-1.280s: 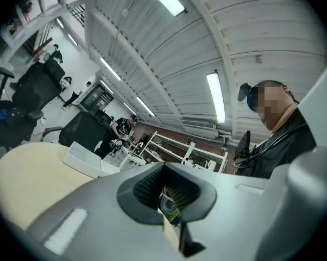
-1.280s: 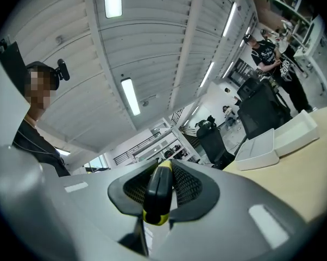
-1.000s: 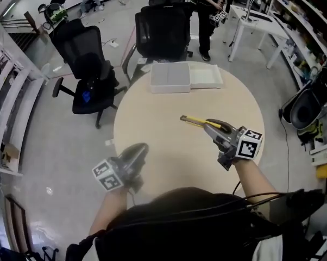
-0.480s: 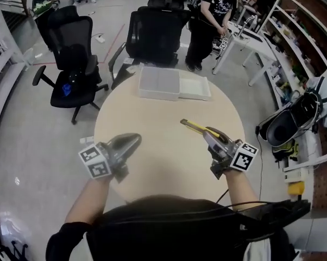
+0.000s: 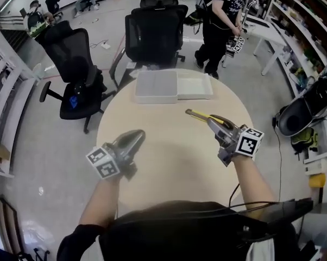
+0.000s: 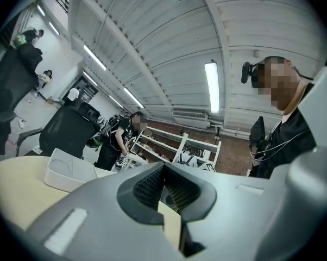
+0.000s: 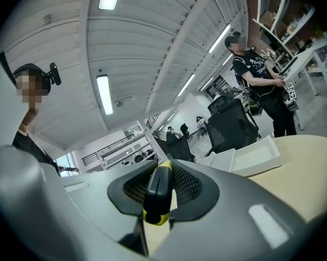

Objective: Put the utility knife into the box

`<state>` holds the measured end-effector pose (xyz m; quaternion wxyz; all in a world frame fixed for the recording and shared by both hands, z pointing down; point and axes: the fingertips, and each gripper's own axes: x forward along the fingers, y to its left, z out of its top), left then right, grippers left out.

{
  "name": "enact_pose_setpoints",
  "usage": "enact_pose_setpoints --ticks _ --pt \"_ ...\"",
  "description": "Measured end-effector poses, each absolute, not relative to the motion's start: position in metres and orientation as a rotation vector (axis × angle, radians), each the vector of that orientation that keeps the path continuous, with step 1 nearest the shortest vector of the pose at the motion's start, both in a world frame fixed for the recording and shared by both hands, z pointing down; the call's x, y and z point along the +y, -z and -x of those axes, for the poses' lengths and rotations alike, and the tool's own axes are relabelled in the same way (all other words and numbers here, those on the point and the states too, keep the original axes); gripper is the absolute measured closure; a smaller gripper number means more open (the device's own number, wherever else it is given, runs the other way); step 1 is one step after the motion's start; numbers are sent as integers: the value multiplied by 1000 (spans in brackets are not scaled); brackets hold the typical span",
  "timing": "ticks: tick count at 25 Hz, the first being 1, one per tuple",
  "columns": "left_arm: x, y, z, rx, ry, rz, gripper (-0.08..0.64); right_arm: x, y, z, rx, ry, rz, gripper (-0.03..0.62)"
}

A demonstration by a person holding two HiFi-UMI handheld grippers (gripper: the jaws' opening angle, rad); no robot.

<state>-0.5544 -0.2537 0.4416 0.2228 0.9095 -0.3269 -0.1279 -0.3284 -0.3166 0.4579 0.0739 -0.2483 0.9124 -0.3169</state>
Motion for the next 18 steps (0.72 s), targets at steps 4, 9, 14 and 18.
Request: enact_pose_setpoints --ticks 4,9,14,18 --pt "-287 -444 540 -865 324 -2547 560 -340 -466 308 2704 951 824 500" --pt "-331 -452 534 -836 284 -2581 560 -383 -475 298 2700 940 882 500" --pt "-382 -464 531 -854 258 -2613 560 -434 -488 300 2739 909 898 500" --pt "-432 -480 528 -882 226 -2651 560 -478 -509 303 2771 933 899 500"
